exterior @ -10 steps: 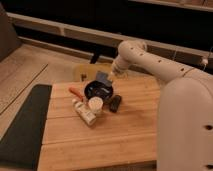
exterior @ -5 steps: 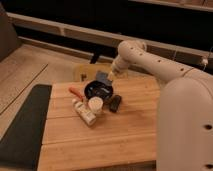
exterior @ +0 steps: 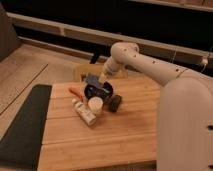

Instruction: Place the white sponge in the ceramic cup

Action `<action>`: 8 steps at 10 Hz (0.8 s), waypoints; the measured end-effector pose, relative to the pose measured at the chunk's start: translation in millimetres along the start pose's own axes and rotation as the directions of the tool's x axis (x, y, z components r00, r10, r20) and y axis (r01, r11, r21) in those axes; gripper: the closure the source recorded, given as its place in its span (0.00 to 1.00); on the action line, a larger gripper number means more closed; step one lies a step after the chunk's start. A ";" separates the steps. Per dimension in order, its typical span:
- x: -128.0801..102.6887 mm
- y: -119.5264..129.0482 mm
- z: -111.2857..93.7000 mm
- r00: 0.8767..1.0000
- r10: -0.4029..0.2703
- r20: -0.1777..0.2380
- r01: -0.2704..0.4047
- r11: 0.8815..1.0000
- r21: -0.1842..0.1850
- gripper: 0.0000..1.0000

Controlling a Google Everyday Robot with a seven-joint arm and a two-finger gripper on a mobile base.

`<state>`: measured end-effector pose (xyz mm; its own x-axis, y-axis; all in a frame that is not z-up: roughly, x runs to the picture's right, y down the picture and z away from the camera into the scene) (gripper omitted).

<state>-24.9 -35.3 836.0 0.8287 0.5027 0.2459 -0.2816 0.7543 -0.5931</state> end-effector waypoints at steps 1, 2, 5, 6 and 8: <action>1.6 7.3 0.7 1.000 -0.001 0.016 0.001 1.000 -0.016 0.98; -0.4 14.5 0.8 0.999 -0.012 0.031 0.013 1.000 -0.027 0.98; -11.4 34.1 -7.5 0.995 -0.071 0.066 0.074 0.997 -0.037 0.98; -13.5 40.6 -8.7 0.994 -0.091 0.067 0.094 0.995 -0.043 0.98; -14.3 55.4 0.3 0.991 -0.123 0.047 0.126 0.989 -0.077 0.98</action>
<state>-52.5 -0.6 799.9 0.8336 0.4253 0.3524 -0.1367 0.7770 -0.6145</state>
